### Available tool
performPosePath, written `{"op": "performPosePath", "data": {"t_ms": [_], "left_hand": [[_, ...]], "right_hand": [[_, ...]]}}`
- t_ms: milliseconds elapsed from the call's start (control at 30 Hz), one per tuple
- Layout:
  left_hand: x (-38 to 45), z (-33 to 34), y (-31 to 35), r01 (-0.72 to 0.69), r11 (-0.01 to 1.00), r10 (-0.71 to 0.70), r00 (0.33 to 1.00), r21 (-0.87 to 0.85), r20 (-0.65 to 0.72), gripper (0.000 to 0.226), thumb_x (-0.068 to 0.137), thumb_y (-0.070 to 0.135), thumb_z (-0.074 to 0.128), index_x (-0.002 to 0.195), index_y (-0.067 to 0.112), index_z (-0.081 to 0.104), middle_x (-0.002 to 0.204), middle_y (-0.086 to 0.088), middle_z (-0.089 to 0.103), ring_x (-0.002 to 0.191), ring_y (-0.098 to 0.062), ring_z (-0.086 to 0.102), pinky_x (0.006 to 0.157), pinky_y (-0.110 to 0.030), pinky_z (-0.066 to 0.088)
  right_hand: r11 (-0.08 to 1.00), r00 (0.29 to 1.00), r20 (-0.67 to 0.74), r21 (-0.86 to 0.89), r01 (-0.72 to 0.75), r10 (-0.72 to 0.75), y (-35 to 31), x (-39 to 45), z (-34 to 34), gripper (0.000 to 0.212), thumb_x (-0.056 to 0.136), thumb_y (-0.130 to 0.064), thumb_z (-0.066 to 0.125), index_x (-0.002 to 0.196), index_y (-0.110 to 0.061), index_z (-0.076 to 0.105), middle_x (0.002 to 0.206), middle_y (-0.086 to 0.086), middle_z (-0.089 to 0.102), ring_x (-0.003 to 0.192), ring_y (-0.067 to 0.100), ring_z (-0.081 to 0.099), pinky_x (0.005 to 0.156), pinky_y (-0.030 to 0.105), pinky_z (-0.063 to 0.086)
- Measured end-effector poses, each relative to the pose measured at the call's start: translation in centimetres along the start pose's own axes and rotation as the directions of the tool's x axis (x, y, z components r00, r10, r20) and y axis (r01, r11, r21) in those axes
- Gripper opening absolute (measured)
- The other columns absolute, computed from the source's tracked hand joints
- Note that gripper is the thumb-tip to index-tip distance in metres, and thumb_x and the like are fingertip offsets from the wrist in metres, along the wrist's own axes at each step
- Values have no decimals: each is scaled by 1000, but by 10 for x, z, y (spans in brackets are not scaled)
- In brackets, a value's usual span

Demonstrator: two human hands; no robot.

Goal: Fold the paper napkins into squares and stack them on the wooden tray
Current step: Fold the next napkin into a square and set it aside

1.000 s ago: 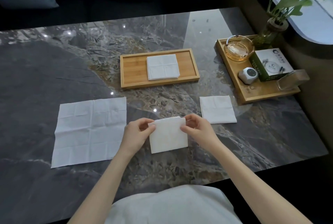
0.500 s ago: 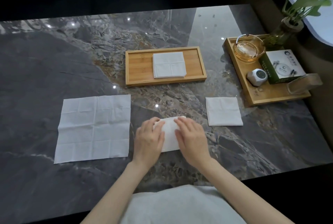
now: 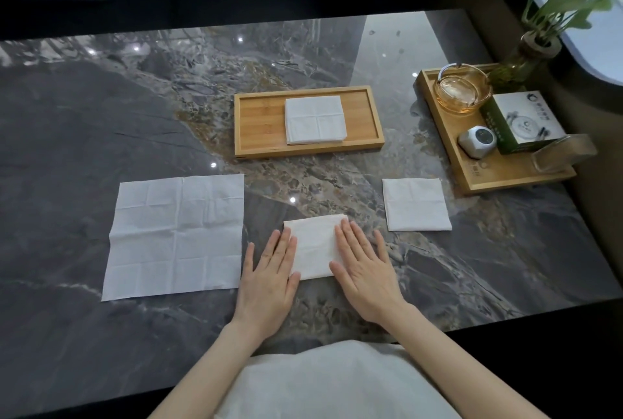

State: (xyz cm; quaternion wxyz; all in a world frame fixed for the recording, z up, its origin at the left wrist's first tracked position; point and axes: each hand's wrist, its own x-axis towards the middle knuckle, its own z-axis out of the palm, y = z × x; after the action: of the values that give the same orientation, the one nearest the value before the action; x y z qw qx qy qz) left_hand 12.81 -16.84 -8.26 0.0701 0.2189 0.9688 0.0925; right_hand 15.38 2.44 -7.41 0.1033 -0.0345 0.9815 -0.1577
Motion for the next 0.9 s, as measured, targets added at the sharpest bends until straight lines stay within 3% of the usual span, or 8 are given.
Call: {"op": "performPosePath", "data": {"t_ms": [67, 167, 267, 533, 667, 700, 800, 900], "left_hand": [[-5, 0, 5, -39, 999, 39, 999, -17, 13, 52, 96, 38, 11, 141, 13, 17, 150, -1, 23, 141, -7, 0, 111, -40, -1], [-9, 3, 14, -50, 999, 51, 997, -19, 55, 56, 96, 40, 4, 140, 13, 24, 148, -4, 30, 138, -12, 14, 111, -41, 3], [-10, 7, 17, -19, 1000, 20, 997, -15, 81, 59, 95, 41, 3, 139, 11, 29, 148, -4, 30, 137, -12, 16, 111, -41, 3], [-2, 0, 18, -13, 1000, 12, 993, 6, 113, 59, 95, 43, 3, 140, 12, 25, 148, -3, 30, 137, -11, 15, 110, -42, -2], [21, -6, 16, -23, 998, 16, 992, 51, 124, 61, 94, 43, 2, 139, 11, 28, 146, -3, 36, 138, -13, 20, 108, -47, 5], [29, -9, 16, -27, 998, 19, 990, 57, 139, 62, 94, 44, 1, 140, 12, 26, 148, -3, 33, 138, -13, 17, 108, -46, 2], [50, -16, 15, -55, 998, 48, 984, 36, 172, 64, 87, 47, -5, 144, 18, -1, 154, 4, -4, 137, -6, -12, 108, -43, -18], [64, -22, 14, -43, 999, 39, 976, 13, 216, 56, 95, 42, 10, 143, 19, -8, 155, 5, -13, 140, -7, -15, 110, -46, -16]], "right_hand": [[998, 998, -22, 12, 65, -65, -9, -8, -1, 61, 94, -52, 1, 146, -19, 7, 154, -2, 7, 141, 8, -4, 112, 41, -6], [990, 990, -27, -34, 139, -140, -21, -25, 5, 56, 98, -46, 8, 144, -16, 19, 150, -1, 21, 140, 9, 8, 111, 43, 5], [992, 993, 2, -60, 114, -114, -18, -37, 15, 56, 98, -46, 10, 142, -15, 25, 149, 0, 27, 141, 9, 5, 111, 43, 6], [999, 1000, 24, -49, 2, 0, -3, -36, 11, 59, 97, -49, 7, 145, -15, 18, 152, 0, 22, 141, 9, 6, 111, 43, 6], [999, 1000, 5, -30, -26, 26, 2, -20, 8, 59, 97, -49, 5, 145, -16, 18, 152, -1, 19, 141, 3, -3, 113, 40, -2], [999, 1000, 1, -25, -31, 31, 3, -14, 6, 60, 96, -49, 4, 145, -16, 18, 152, -2, 18, 140, 2, -4, 112, 40, -4], [999, 999, -15, -22, -33, 33, 7, 2, -1, 62, 95, -52, 0, 145, -19, 15, 152, -4, 15, 141, 5, 2, 112, 38, -9], [999, 999, -24, -10, -37, 37, 11, 17, -8, 67, 88, -57, -10, 144, -23, 6, 152, -9, 7, 140, 6, -2, 111, 38, -17]]}}
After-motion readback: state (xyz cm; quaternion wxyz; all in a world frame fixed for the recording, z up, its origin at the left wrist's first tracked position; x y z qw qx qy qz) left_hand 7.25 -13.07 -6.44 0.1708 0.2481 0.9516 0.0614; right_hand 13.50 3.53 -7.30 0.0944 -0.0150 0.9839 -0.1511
